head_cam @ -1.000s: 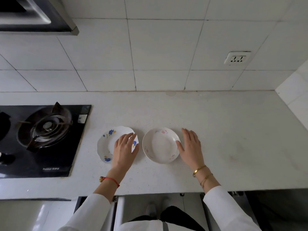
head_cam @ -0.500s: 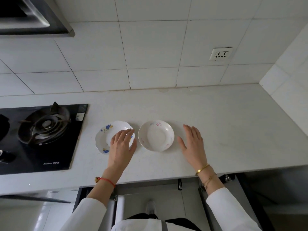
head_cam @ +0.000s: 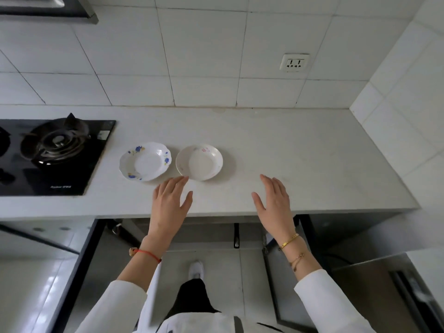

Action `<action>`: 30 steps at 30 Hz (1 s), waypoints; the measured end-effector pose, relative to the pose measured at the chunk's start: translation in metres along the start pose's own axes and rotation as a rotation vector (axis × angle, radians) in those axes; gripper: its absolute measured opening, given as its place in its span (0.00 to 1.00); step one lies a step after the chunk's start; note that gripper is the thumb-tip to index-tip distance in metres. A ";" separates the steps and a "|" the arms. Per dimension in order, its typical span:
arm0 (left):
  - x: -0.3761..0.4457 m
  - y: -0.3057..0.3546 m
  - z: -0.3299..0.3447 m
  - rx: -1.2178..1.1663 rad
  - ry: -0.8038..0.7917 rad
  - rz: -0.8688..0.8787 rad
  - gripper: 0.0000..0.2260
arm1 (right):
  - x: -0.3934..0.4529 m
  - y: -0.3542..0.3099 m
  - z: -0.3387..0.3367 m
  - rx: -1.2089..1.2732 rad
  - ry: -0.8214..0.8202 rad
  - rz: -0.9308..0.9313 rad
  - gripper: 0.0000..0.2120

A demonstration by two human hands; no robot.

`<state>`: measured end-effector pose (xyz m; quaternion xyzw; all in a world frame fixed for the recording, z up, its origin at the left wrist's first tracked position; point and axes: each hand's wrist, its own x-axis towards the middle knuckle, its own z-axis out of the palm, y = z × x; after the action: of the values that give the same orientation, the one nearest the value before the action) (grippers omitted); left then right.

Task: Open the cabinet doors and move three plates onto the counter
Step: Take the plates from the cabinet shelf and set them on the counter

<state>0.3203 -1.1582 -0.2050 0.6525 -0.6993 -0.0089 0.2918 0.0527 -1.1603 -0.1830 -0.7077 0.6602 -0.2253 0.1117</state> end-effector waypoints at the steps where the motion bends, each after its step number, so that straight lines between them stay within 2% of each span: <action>1: -0.011 0.008 -0.002 0.001 -0.001 -0.005 0.17 | -0.011 0.005 -0.005 0.000 -0.007 -0.004 0.25; 9: -0.089 0.060 -0.014 -0.004 -0.025 -0.033 0.18 | -0.084 0.035 -0.024 0.037 -0.025 -0.012 0.24; 19: -0.138 0.075 -0.004 -0.013 -0.059 -0.094 0.18 | -0.120 0.055 -0.008 0.056 -0.082 -0.006 0.23; 30: -0.139 0.040 0.083 0.011 -0.141 -0.111 0.16 | -0.097 0.099 0.076 0.043 -0.129 0.024 0.22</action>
<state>0.2463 -1.0550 -0.3133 0.6894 -0.6811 -0.0672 0.2372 -0.0023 -1.0856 -0.3115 -0.7100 0.6553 -0.1920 0.1718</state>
